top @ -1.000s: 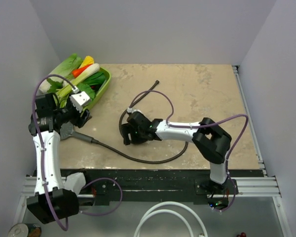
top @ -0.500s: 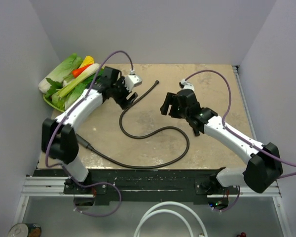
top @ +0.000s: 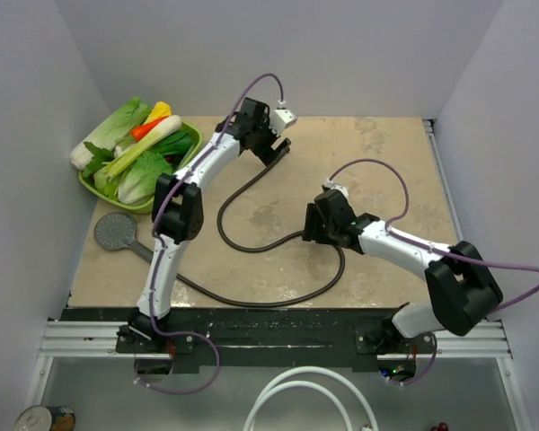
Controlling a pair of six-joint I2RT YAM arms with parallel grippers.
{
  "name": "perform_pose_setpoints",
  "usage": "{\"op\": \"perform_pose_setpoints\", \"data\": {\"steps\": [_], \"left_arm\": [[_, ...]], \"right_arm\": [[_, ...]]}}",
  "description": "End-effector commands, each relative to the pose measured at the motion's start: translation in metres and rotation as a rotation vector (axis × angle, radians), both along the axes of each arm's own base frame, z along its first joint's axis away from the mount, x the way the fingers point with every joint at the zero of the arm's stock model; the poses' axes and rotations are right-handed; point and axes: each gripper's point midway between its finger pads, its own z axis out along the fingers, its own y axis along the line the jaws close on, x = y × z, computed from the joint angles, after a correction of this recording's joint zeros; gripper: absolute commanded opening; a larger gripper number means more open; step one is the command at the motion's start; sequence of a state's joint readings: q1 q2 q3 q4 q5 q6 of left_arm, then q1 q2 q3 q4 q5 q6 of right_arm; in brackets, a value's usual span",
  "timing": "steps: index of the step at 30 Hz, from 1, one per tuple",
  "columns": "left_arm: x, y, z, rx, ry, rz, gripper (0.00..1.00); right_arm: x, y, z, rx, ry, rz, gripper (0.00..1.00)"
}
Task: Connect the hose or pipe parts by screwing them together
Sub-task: Move the pipeline to the center of the board.
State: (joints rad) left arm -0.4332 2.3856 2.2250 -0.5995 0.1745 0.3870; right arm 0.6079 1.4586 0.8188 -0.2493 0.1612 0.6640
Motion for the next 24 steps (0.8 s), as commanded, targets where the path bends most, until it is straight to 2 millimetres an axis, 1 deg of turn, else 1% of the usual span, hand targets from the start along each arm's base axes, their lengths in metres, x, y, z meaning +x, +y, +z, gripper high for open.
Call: {"op": "perform_pose_setpoints", "data": {"steps": [1, 2, 3, 5, 6, 7, 8, 9, 10, 11, 14, 15, 17, 18, 19, 21, 22, 24], "left_arm": [[0.001, -0.045, 0.006, -0.048, -0.038, -0.034, 0.94], [0.001, -0.047, 0.0, -0.054, -0.033, -0.028, 0.95], [0.005, -0.05, -0.001, -0.068, -0.046, -0.023, 0.95], [0.005, -0.051, -0.013, -0.076, -0.024, -0.007, 0.94], [0.008, -0.051, -0.016, -0.079, -0.029, -0.005, 0.94], [0.008, -0.051, -0.027, -0.07, -0.015, 0.009, 0.94], [0.011, -0.049, -0.03, -0.068, -0.019, 0.026, 0.94], [0.014, -0.049, -0.032, -0.071, -0.027, 0.036, 0.93], [0.017, -0.047, -0.035, -0.068, -0.031, 0.063, 0.93], [0.02, -0.045, -0.036, -0.069, -0.035, 0.079, 0.93], [0.03, -0.035, -0.036, -0.093, -0.049, 0.157, 0.91], [0.032, -0.035, -0.035, -0.111, -0.05, 0.168, 0.91], [0.031, -0.035, -0.04, -0.115, -0.034, 0.157, 0.88], [0.026, -0.037, -0.05, -0.106, -0.006, 0.139, 0.84], [0.02, -0.042, -0.054, -0.117, 0.023, 0.104, 0.71], [0.011, -0.043, -0.066, -0.109, 0.066, 0.082, 0.56], [0.005, -0.043, -0.074, -0.105, 0.095, 0.073, 0.5], [-0.002, -0.039, -0.086, -0.082, 0.132, 0.07, 0.5]], "right_arm": [[0.0, 0.007, 0.048, 0.139, -0.14, -0.007, 0.62], [-0.003, 0.006, 0.051, 0.142, -0.146, -0.006, 0.62], [-0.006, 0.003, 0.054, 0.141, -0.151, -0.007, 0.61], [-0.009, -0.001, 0.061, 0.147, -0.167, -0.011, 0.61], [-0.011, -0.002, 0.061, 0.15, -0.166, -0.008, 0.61], [-0.013, -0.001, 0.063, 0.161, -0.171, -0.001, 0.61], [-0.014, 0.0, 0.068, 0.178, -0.182, 0.005, 0.6], [-0.018, 0.002, 0.069, 0.193, -0.175, 0.015, 0.6], [-0.02, 0.005, 0.073, 0.213, -0.184, 0.024, 0.59], [-0.022, 0.007, 0.083, 0.236, -0.205, 0.033, 0.59], [-0.028, 0.01, 0.095, 0.265, -0.228, 0.051, 0.57], [-0.03, 0.01, 0.102, 0.279, -0.24, 0.055, 0.57], [-0.032, 0.011, 0.107, 0.291, -0.243, 0.059, 0.56], [-0.032, 0.011, 0.11, 0.297, -0.25, 0.056, 0.56], [-0.033, 0.011, 0.112, 0.3, -0.248, 0.059, 0.56], [-0.032, 0.011, 0.118, 0.303, -0.26, 0.057, 0.56], [-0.033, 0.01, 0.118, 0.3, -0.256, 0.055, 0.56], [-0.032, 0.01, 0.124, 0.302, -0.268, 0.056, 0.56]]}}
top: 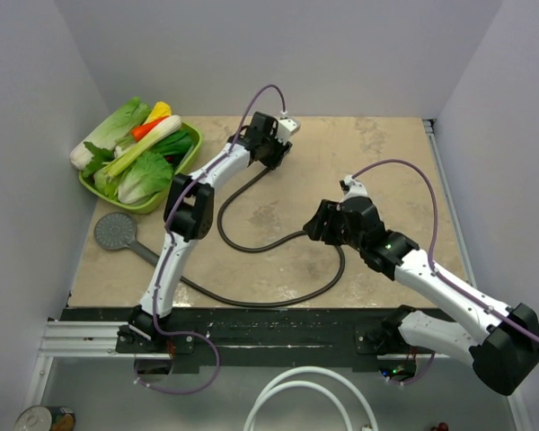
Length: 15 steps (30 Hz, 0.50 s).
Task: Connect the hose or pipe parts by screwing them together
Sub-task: Move the pipeline to the center of the board.
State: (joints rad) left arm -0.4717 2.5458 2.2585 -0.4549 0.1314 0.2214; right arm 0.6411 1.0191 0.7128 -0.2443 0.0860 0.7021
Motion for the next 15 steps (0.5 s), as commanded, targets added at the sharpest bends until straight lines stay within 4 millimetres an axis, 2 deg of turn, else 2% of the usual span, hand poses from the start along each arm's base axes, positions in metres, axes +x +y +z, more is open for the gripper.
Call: {"op": "perform_pose_setpoints", "data": {"steps": [1, 7, 9, 10, 12, 13, 15], "left_arm": [[-0.021, -0.004, -0.029, 0.002, 0.101, -0.041, 0.52], [-0.038, 0.004, -0.048, 0.045, 0.154, -0.074, 0.56], [-0.042, 0.007, -0.053, 0.063, 0.167, -0.088, 0.52], [-0.046, 0.009, -0.056, 0.072, 0.176, -0.095, 0.35], [-0.052, 0.011, -0.054, 0.082, 0.183, -0.123, 0.16], [-0.065, 0.013, -0.061, 0.087, 0.218, -0.147, 0.0], [-0.086, 0.021, -0.063, 0.108, 0.25, -0.184, 0.0]], "right_arm": [[0.002, 0.002, 0.027, 0.04, -0.037, -0.006, 0.56], [0.003, 0.002, 0.04, 0.039, -0.059, -0.003, 0.55], [0.003, 0.0, 0.042, 0.03, -0.063, -0.008, 0.54], [0.004, 0.0, 0.043, 0.029, -0.066, -0.01, 0.54], [0.005, -0.004, 0.048, 0.022, -0.078, -0.022, 0.54], [0.006, -0.006, 0.048, 0.011, -0.081, -0.03, 0.54], [0.01, -0.013, 0.05, -0.016, -0.097, -0.055, 0.54]]}}
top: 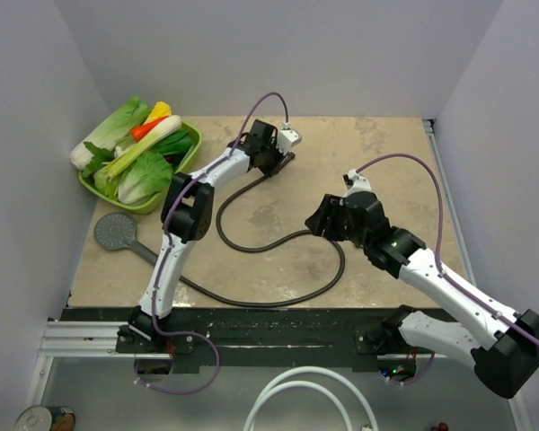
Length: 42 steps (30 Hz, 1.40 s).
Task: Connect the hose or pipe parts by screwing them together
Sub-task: Move the pipeline to the center of the board.
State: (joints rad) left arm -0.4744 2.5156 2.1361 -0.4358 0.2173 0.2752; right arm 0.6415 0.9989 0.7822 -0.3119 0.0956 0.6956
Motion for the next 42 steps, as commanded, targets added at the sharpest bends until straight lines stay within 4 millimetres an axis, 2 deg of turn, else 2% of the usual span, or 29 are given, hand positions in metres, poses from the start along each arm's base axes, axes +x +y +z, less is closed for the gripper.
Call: {"op": "perform_pose_setpoints", "data": {"steps": [1, 2, 3, 4, 5, 6, 7, 10, 12, 14, 15, 17, 18, 19, 20, 21, 23, 26, 27, 31, 37, 42], "left_arm": [[-0.069, 0.027, -0.037, 0.105, 0.192, -0.105, 0.0], [-0.078, 0.029, -0.034, 0.109, 0.193, -0.123, 0.0], [-0.082, 0.03, -0.012, 0.105, 0.149, -0.15, 0.0], [-0.106, 0.042, -0.028, 0.13, 0.197, -0.168, 0.0], [-0.115, 0.046, -0.026, 0.136, 0.193, -0.186, 0.0], [-0.121, 0.05, -0.008, 0.141, 0.159, -0.214, 0.0], [-0.145, 0.057, -0.018, 0.158, 0.206, -0.244, 0.0], [-0.191, 0.071, -0.013, 0.184, 0.25, -0.338, 0.0], [-0.218, 0.081, -0.011, 0.202, 0.264, -0.401, 0.0], [-0.235, 0.083, -0.007, 0.21, 0.272, -0.441, 0.0], [-0.245, 0.087, -0.011, 0.219, 0.284, -0.457, 0.0], [-0.251, 0.087, -0.01, 0.214, 0.289, -0.469, 0.0], [-0.253, 0.087, -0.007, 0.208, 0.283, -0.475, 0.03], [-0.254, 0.086, -0.005, 0.2, 0.285, -0.476, 0.08], [-0.255, 0.085, -0.003, 0.198, 0.285, -0.477, 0.13], [-0.253, 0.081, 0.002, 0.19, 0.277, -0.472, 0.21], [-0.248, 0.077, 0.008, 0.177, 0.261, -0.462, 0.28], [-0.24, 0.067, 0.018, 0.154, 0.243, -0.438, 0.38], [-0.235, 0.064, 0.022, 0.15, 0.232, -0.435, 0.46], [-0.23, 0.056, 0.03, 0.134, 0.225, -0.428, 0.58], [-0.226, 0.034, 0.037, 0.075, 0.226, -0.441, 0.6], [-0.219, 0.023, 0.025, 0.068, 0.227, -0.458, 0.59]], "right_arm": [[0.01, -0.013, 0.027, -0.029, -0.077, -0.059, 0.54], [0.012, -0.014, 0.032, -0.034, -0.089, -0.069, 0.54], [0.013, -0.016, 0.03, -0.05, -0.087, -0.072, 0.54], [0.015, -0.02, 0.03, -0.062, -0.093, -0.089, 0.54], [0.017, -0.02, 0.032, -0.067, -0.098, -0.094, 0.54], [0.018, -0.022, 0.029, -0.085, -0.091, -0.1, 0.54], [0.021, -0.025, 0.027, -0.1, -0.091, -0.117, 0.54], [0.025, -0.028, 0.019, -0.128, -0.084, -0.13, 0.56], [0.028, -0.031, 0.011, -0.152, -0.081, -0.141, 0.56], [0.029, -0.034, -0.009, -0.188, -0.042, -0.15, 0.55], [0.031, -0.034, -0.016, -0.198, -0.033, -0.152, 0.55], [0.032, -0.035, -0.04, -0.234, 0.011, -0.158, 0.55], [0.034, -0.036, -0.045, -0.238, 0.019, -0.167, 0.55], [0.035, -0.035, -0.052, -0.246, 0.032, -0.165, 0.54], [0.035, -0.035, -0.069, -0.273, 0.072, -0.162, 0.54], [0.037, -0.032, -0.074, -0.276, 0.076, -0.155, 0.54], [0.041, -0.03, -0.095, -0.309, 0.12, -0.152, 0.53], [0.049, -0.024, -0.105, -0.317, 0.124, -0.147, 0.52], [0.053, -0.023, -0.109, -0.326, 0.128, -0.146, 0.51], [0.062, -0.018, -0.109, -0.325, 0.121, -0.148, 0.5], [0.068, -0.017, -0.094, -0.307, 0.089, -0.155, 0.48], [0.061, -0.025, -0.076, -0.278, 0.058, -0.175, 0.48]]}}
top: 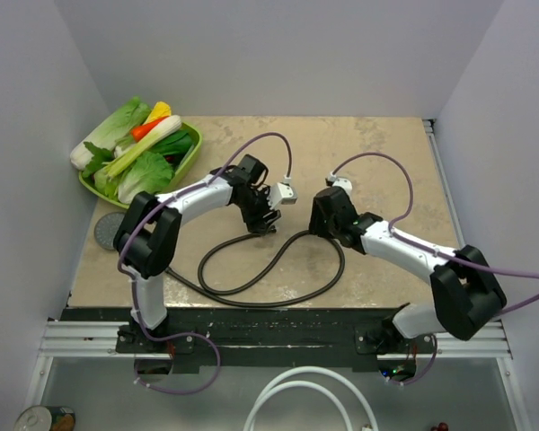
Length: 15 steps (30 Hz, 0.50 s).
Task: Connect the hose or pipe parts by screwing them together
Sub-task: Move the pipeline to the center of the board.
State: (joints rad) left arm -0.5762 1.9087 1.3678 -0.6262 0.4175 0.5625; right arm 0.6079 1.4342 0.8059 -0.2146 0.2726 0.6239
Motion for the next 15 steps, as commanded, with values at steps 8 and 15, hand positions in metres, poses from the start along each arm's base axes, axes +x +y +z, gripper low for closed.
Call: {"op": "perform_pose_setpoints", "data": {"steps": [8, 15], "left_arm": [[0.005, -0.03, -0.013, -0.068, 0.044, -0.038, 0.56], [0.01, -0.04, -0.015, -0.089, 0.038, -0.029, 0.55]], "right_arm": [[0.0, -0.02, 0.067, 0.07, -0.171, -0.066, 0.47], [-0.008, -0.03, 0.072, 0.082, -0.171, -0.092, 0.47]]}}
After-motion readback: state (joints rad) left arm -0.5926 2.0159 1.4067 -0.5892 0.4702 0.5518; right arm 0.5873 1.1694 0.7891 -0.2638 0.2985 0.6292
